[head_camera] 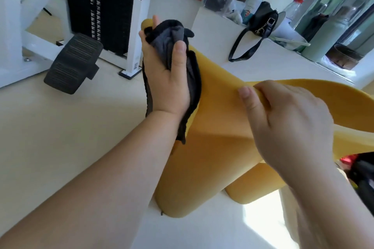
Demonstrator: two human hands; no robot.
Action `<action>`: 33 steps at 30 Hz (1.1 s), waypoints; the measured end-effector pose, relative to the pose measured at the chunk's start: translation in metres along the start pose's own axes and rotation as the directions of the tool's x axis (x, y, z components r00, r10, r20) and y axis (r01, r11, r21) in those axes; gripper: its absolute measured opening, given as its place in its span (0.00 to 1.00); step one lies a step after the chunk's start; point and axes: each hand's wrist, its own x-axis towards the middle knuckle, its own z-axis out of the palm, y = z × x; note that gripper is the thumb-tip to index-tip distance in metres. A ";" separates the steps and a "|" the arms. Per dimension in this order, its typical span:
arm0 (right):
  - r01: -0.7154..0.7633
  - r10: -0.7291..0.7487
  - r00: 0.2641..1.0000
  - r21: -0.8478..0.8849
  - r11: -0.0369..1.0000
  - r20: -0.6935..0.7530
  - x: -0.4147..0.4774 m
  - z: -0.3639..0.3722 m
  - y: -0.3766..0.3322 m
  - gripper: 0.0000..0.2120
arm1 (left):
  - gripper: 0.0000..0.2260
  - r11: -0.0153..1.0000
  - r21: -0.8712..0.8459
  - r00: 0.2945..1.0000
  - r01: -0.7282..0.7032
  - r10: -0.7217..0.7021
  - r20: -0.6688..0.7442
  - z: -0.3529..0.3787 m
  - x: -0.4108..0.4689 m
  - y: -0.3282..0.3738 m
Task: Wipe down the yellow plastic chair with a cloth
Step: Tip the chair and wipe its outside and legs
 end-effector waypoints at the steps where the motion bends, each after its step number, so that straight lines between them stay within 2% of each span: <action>1: 0.016 -0.016 1.000 -0.007 1.000 -0.007 0.002 0.001 -0.001 0.30 | 0.37 0.996 0.085 0.999 -0.040 0.040 -0.006 0.003 -0.011 -0.003; 3: 0.032 -0.033 0.999 -0.020 0.999 -0.023 0.008 0.005 -0.006 0.29 | 0.37 0.961 0.264 0.995 -0.079 0.093 -0.041 0.012 -0.044 -0.008; 5: 0.053 -0.054 0.999 0.039 0.998 0.003 0.015 0.009 -0.014 0.26 | 0.36 0.939 0.336 0.994 -0.079 0.102 -0.051 0.026 -0.082 -0.007; 8: 0.111 -0.140 0.985 0.248 0.962 0.101 0.026 0.004 -0.021 0.21 | 0.36 0.938 0.345 0.999 0.023 -0.011 -0.037 0.051 -0.127 -0.005; 11: 0.057 -0.172 0.959 0.442 0.895 0.225 0.029 -0.007 -0.007 0.25 | 0.31 0.847 0.527 0.997 -0.068 0.075 0.009 0.064 -0.146 -0.017; 12: 0.029 -0.154 0.965 0.501 0.865 0.211 0.027 -0.010 0.001 0.24 | 0.31 0.807 0.586 0.997 -0.076 0.071 0.031 0.065 -0.151 -0.023; 14: 0.029 -0.087 0.994 0.606 0.795 0.066 0.019 -0.012 0.015 0.21 | 0.32 0.696 0.706 0.991 -0.130 0.062 0.122 0.061 -0.167 -0.036; 17: 0.054 0.069 0.983 0.625 0.779 -0.171 -0.003 -0.004 0.034 0.19 | 0.33 0.513 0.769 0.917 -0.382 0.111 0.382 0.045 -0.198 -0.051; 19: 0.055 0.151 0.944 0.589 0.806 -0.295 -0.024 0.005 0.047 0.18 | 0.35 0.431 0.768 0.870 -0.473 0.094 0.484 0.035 -0.207 -0.055; 21: 0.040 0.225 0.882 0.542 0.839 -0.414 -0.043 0.012 0.057 0.17 | 0.34 0.400 0.772 0.854 -0.495 0.057 0.518 0.032 -0.208 -0.052; 23: 0.028 0.305 0.819 0.563 0.826 -0.486 -0.059 0.019 0.062 0.15 | 0.32 0.377 0.719 0.789 -0.584 0.053 0.612 0.034 -0.213 -0.046; 24: 0.006 0.363 0.801 0.613 0.790 -0.476 -0.067 0.024 0.063 0.15 | 0.31 0.351 0.668 0.727 -0.656 0.055 0.684 0.035 -0.217 -0.044; 26: -0.098 0.503 0.791 0.739 0.666 -0.348 -0.086 0.037 0.064 0.16 | 0.30 0.296 0.595 0.630 -0.747 0.029 0.776 0.039 -0.224 -0.045; 28: -0.257 0.634 0.755 0.816 0.517 -0.164 -0.111 0.056 0.067 0.20 | 0.32 0.249 0.611 0.631 -0.751 0.002 0.776 0.041 -0.226 -0.048; 30: -0.397 0.761 0.649 0.856 0.331 0.007 -0.138 0.074 0.072 0.23 | 0.36 0.204 0.613 0.626 -0.763 0.001 0.779 0.042 -0.225 -0.054; 33: -0.489 0.881 0.426 0.872 0.032 0.207 -0.169 0.097 0.076 0.21 | 0.35 0.180 0.598 0.615 -0.781 0.057 0.786 0.041 -0.223 -0.059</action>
